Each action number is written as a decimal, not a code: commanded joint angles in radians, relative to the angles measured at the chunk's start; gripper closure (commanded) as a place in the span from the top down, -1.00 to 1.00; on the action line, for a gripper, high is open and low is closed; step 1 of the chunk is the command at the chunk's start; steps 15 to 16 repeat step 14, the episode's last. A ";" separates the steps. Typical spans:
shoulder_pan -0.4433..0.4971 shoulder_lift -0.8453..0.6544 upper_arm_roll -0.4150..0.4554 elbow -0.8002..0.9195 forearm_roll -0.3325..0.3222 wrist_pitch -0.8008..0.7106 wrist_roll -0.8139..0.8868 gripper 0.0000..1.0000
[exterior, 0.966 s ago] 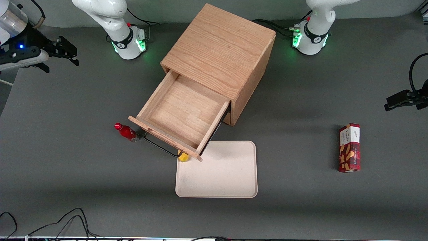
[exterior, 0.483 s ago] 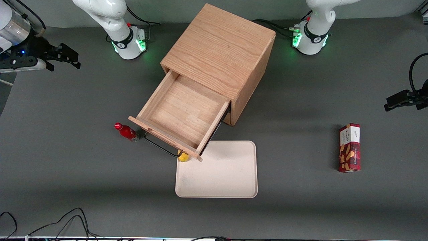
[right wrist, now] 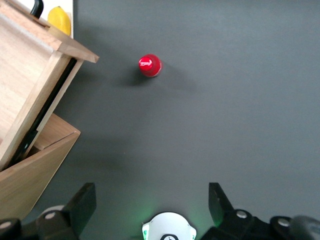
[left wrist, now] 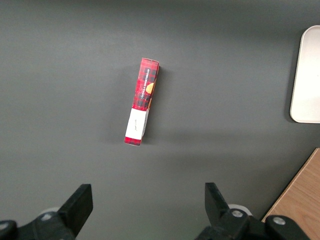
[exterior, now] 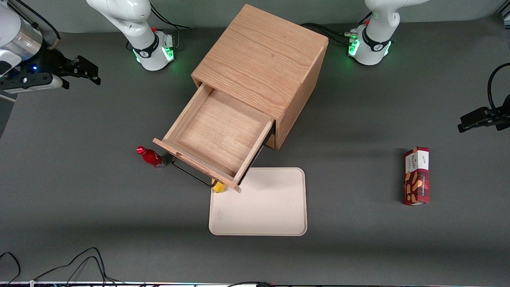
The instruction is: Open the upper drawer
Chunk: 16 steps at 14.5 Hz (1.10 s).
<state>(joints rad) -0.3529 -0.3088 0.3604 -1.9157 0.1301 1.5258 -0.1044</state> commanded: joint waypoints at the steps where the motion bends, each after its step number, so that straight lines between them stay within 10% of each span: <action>1: 0.203 0.091 -0.180 0.067 -0.040 -0.016 0.000 1.00; 4: 0.331 0.129 -0.282 0.096 -0.088 0.066 0.014 1.00; 16: 0.356 0.249 -0.296 0.368 -0.098 -0.171 0.049 1.00</action>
